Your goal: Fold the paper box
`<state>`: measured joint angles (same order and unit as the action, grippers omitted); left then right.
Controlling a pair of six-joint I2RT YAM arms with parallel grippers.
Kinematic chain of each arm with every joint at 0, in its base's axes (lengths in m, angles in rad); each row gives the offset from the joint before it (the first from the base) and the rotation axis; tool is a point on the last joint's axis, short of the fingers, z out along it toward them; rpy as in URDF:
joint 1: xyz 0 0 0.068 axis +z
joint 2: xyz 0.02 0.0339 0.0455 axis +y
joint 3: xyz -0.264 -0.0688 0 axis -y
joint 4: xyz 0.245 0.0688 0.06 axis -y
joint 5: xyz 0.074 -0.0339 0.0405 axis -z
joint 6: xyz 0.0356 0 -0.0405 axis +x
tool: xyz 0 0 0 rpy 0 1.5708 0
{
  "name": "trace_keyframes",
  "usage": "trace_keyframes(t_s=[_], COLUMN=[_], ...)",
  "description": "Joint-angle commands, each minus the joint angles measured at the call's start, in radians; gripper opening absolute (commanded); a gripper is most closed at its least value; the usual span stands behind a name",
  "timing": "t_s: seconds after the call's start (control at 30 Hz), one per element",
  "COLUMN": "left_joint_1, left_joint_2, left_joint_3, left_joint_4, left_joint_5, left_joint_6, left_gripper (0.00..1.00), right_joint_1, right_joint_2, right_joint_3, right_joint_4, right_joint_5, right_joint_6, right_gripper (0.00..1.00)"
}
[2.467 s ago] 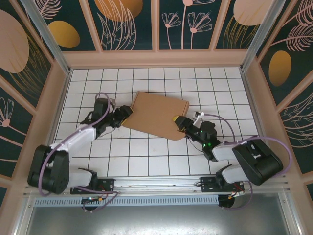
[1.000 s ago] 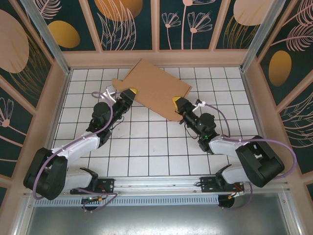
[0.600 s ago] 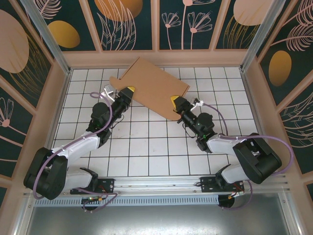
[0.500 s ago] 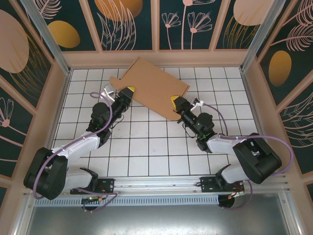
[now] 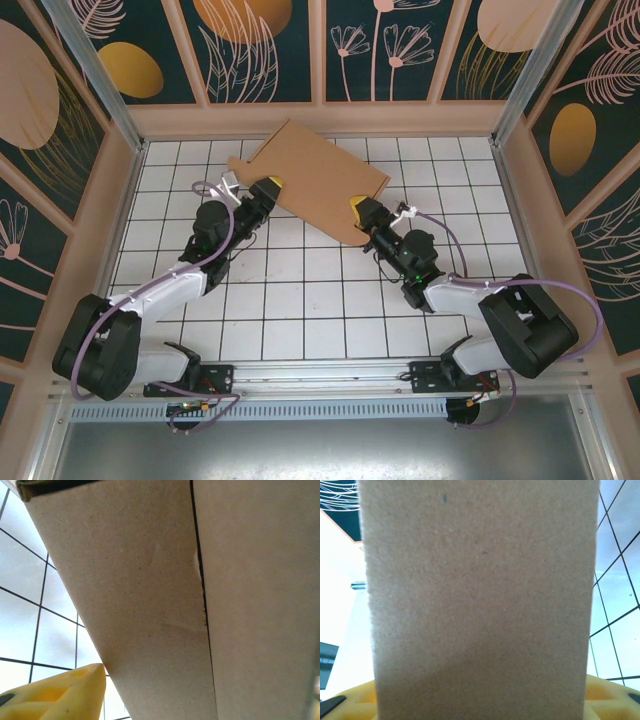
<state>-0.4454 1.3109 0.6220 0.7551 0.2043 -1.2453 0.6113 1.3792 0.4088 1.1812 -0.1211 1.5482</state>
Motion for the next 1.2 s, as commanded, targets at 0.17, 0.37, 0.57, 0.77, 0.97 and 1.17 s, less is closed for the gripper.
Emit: trace_keyframes(t_s=[0.17,0.37,0.57,0.77,0.97,1.17], left_joint_1=[-0.007,-0.007,-0.006,-0.007,-0.007,-0.007], left_joint_2=[0.006,-0.014,-0.047,-0.053,-0.024,-0.053], left_joint_3=[0.023,0.011,0.001,-0.003,-0.021,-0.021], left_joint_4=[0.01,0.001,-0.023,-0.025,0.001,-0.083], left_joint_5=[0.002,0.008,0.011,0.028,0.056,0.055], left_joint_6=[0.02,0.022,0.03,0.034,0.011,0.031], left_gripper=[0.51,0.5,0.49,0.48,0.51,0.8], right_joint_1=[0.039,0.014,-0.053,-0.11,-0.125,-0.122], right_joint_2=[0.001,-0.026,-0.089,-0.081,-0.001,0.007], right_joint_3=[0.042,0.033,0.038,0.031,-0.015,-0.03], right_joint_4=[0.147,0.099,-0.018,-0.029,0.114,0.175], right_joint_5=[-0.033,-0.065,-0.117,-0.165,-0.191,-0.194], right_joint_6=[0.03,-0.02,-0.124,-0.149,-0.094,-0.079], right_gripper=[0.44,0.59,0.72,0.74,0.58,0.46])
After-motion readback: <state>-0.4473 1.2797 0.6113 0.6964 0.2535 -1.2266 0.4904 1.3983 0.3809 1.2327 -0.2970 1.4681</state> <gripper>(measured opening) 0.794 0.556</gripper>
